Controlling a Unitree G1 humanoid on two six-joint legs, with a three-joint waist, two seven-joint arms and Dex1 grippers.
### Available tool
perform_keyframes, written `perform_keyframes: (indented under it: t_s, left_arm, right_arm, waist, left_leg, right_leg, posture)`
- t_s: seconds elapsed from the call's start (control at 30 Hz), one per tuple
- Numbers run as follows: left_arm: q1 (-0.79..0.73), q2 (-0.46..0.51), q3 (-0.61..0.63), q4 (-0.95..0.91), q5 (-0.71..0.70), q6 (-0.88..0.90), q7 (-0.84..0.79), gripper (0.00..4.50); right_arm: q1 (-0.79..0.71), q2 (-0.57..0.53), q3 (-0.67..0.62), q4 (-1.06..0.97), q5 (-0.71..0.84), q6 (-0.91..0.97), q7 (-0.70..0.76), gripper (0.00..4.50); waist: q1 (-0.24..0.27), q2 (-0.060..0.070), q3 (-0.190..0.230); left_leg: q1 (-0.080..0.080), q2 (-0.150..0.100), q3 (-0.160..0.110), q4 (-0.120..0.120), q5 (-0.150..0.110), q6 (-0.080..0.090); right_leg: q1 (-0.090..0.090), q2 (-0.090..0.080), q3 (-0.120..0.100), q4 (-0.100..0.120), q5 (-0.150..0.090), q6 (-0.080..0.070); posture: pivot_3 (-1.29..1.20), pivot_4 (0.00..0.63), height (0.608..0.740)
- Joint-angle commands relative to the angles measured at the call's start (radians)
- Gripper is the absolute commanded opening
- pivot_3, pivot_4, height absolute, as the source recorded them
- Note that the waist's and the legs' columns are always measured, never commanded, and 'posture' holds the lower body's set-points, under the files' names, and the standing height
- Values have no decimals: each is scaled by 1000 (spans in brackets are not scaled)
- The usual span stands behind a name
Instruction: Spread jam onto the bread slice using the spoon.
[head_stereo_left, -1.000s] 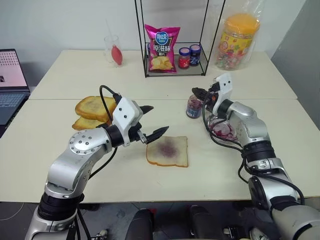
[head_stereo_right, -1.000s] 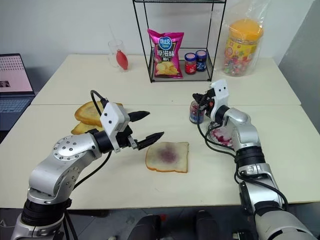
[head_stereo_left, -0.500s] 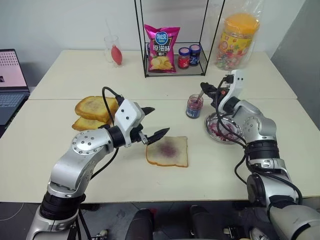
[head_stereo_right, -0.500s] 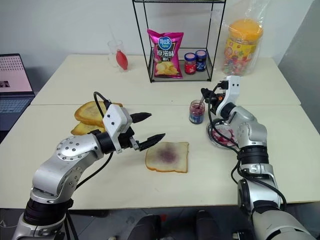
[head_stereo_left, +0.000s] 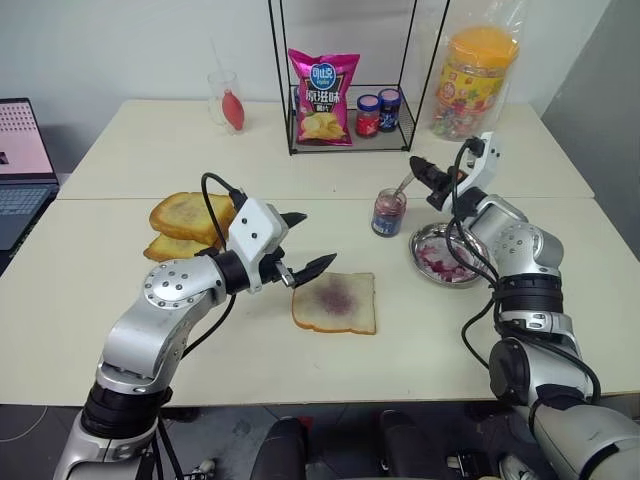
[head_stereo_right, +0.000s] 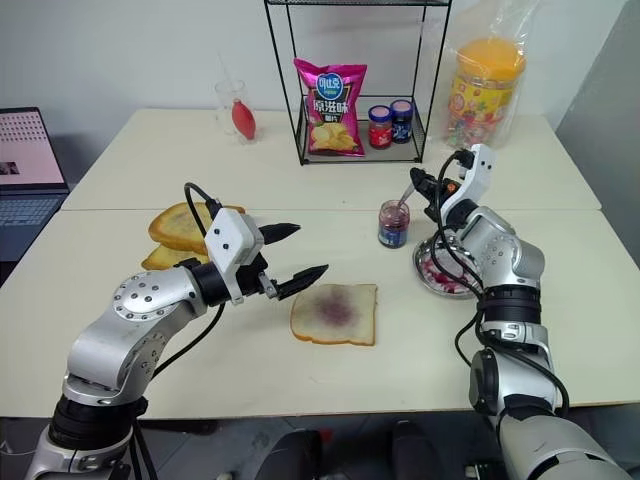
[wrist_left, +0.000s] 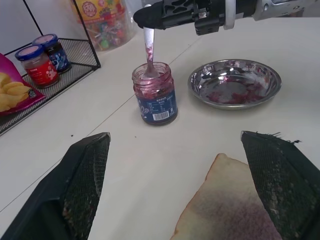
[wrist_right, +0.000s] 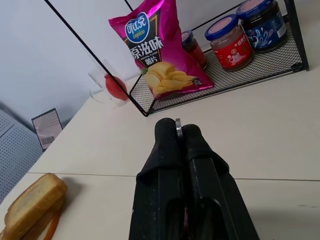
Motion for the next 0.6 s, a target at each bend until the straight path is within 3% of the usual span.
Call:
perform_keyframes:
  t_s: [0.03,0.33,0.6]
  left_arm:
    - [-10,-4,-3,-15,8,-20,0,4366]
    - [-16,-5,-9,-15,12,-22,-3,4366]
    - [-21,-2,-9,-15,14,-19,-2,4366]
  right_arm:
    - [-9,-32,73,-61,-81,-113,43,14]
    - [51,-68,264,-43,-291,-352,129,14]
    - [62,-37,265,-39,-271,-295,137,14]
  waist:
    - [0,0,0]
    - [0,0,0]
    - [0,0,0]
  left_leg:
    - [0,0,0,0,0,0]
    - [0,0,0,0,0,0]
    - [0,0,0,0,0,0]
  right_leg:
    - [0,0,0,0,0,0]
    - [-1,0,0,0,0,0]
    - [-1,0,0,0,0,0]
  posture:
    - [0,150,740]
    - [0,150,740]
    - [0,150,740]
